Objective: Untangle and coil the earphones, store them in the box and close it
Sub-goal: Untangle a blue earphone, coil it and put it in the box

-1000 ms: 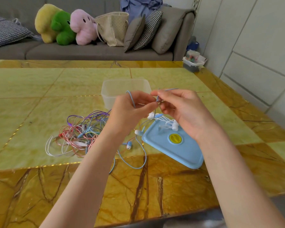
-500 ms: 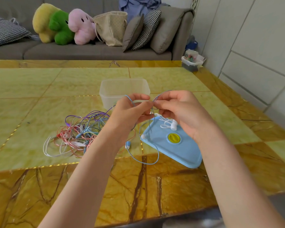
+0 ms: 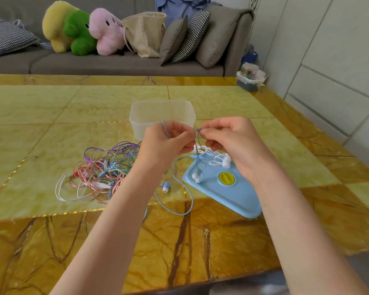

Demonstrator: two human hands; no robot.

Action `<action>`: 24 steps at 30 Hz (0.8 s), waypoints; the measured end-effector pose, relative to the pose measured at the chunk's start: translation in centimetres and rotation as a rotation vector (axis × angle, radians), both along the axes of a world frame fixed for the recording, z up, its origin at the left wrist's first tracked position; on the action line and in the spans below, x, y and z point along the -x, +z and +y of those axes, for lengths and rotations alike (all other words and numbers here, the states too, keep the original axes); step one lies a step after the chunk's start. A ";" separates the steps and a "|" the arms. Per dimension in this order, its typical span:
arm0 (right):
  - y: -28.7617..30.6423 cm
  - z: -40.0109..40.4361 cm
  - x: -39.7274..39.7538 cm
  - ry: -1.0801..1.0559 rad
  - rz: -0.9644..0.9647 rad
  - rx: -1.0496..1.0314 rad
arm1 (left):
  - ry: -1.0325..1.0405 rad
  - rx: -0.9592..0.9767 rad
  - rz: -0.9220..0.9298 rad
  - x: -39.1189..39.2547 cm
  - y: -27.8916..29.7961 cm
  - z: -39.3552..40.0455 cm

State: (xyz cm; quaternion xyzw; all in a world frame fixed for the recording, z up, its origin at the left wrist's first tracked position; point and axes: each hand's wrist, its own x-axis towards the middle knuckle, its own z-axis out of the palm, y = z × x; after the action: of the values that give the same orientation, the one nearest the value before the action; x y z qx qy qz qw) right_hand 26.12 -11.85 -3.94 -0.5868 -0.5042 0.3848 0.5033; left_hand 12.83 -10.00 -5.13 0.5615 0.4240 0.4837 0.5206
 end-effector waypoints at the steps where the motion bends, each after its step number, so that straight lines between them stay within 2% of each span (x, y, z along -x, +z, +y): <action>1: 0.0 -0.1 0.0 -0.002 -0.016 0.005 | -0.006 0.000 -0.026 0.1 0.1 0.0; 3: 0.1 -0.1 0.1 -0.025 0.031 0.022 | -0.058 0.030 -0.124 0.1 0.2 -0.1; 7: 0.6 0.0 0.2 -0.094 0.360 0.077 | -0.160 0.115 -0.318 -0.1 0.5 -0.4; 13: 0.0 0.3 1.2 -0.173 0.514 0.056 | -0.226 0.133 -0.081 -0.9 0.6 -0.6; 18: -0.1 0.5 1.4 -0.049 0.691 -0.015 | -0.009 0.117 -0.049 -0.7 0.5 -0.1; 21: -0.2 0.6 0.9 0.001 0.672 -0.020 | 0.082 0.132 -0.114 -0.5 0.3 0.1; 22: -0.2 0.5 0.8 0.008 0.611 -0.019 | 0.106 0.138 -0.140 -0.3 0.4 0.1; 24: -0.4 0.3 0.7 -0.010 0.363 -0.025 | 0.149 0.139 -0.165 0.1 0.4 0.3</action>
State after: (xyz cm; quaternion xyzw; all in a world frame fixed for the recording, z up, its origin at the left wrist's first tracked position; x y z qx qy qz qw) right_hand 25.37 -11.51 -4.37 -0.5039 -0.4069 0.4758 0.5952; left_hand 12.73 -9.70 -4.69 0.4490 0.4527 0.5352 0.5541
